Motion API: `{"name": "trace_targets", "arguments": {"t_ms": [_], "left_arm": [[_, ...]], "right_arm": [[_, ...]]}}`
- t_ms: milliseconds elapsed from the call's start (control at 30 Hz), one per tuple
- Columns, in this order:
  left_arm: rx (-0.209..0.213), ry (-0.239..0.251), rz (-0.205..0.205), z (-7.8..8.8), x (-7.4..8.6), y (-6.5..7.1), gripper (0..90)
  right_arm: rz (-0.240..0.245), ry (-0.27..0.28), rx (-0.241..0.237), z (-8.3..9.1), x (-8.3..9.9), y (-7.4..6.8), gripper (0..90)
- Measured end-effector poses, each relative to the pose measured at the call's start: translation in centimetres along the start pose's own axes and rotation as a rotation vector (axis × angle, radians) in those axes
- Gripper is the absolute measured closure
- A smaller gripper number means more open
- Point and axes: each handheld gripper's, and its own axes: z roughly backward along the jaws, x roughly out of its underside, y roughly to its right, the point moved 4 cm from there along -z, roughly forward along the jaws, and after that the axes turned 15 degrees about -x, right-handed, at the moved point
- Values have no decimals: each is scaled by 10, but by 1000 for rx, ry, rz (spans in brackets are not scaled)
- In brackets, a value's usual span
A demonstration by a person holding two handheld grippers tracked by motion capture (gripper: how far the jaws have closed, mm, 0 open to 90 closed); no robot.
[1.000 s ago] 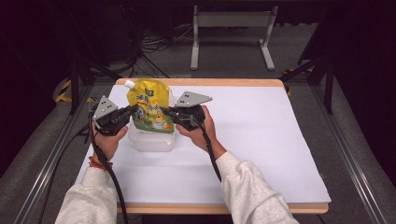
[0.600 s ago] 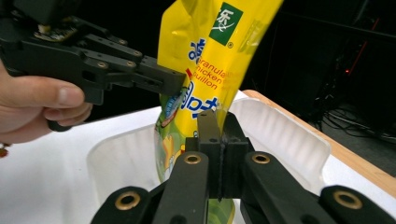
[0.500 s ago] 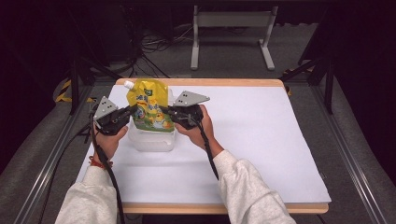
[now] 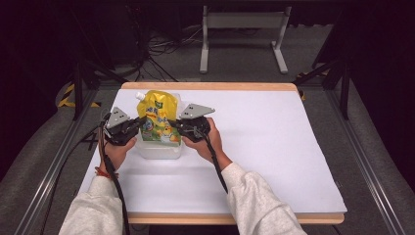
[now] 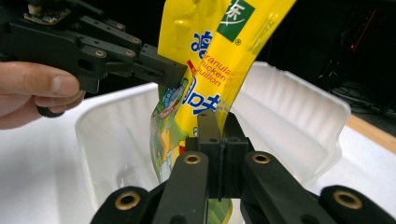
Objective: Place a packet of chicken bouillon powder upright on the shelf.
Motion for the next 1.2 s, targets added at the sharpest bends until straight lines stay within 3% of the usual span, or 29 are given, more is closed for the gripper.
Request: {"name": "trace_targets", "arguments": {"t_ms": [67,200,267,367,500,667,767,967,1200], "left_arm": [[-2,-14,-16,-1,2,1,885],[-1,-21,-13,-1,7,1,886],[14,-14,8,-1,9,0,885],[9,-9,-7,-1,10,2,885],[23,-2,22,-1,12,1,884],[16,2,21,0,13,2,884],[26,7,53,-1,13,0,877],[-3,5,44,1,13,2,849],[-17,9,40,2,11,2,840]], "right_arm": [[-1,-13,1,-3,4,-1,900],[-2,-21,-4,-4,9,-1,900],[0,-28,1,-5,10,-1,900],[-10,-34,-1,-6,15,1,900],[-38,-14,-16,-5,19,3,899],[-29,-19,-8,-5,19,2,898],[-23,-35,0,-5,18,1,895],[-5,-79,28,-6,16,-1,883],[8,-76,49,-5,15,-2,868]]}}
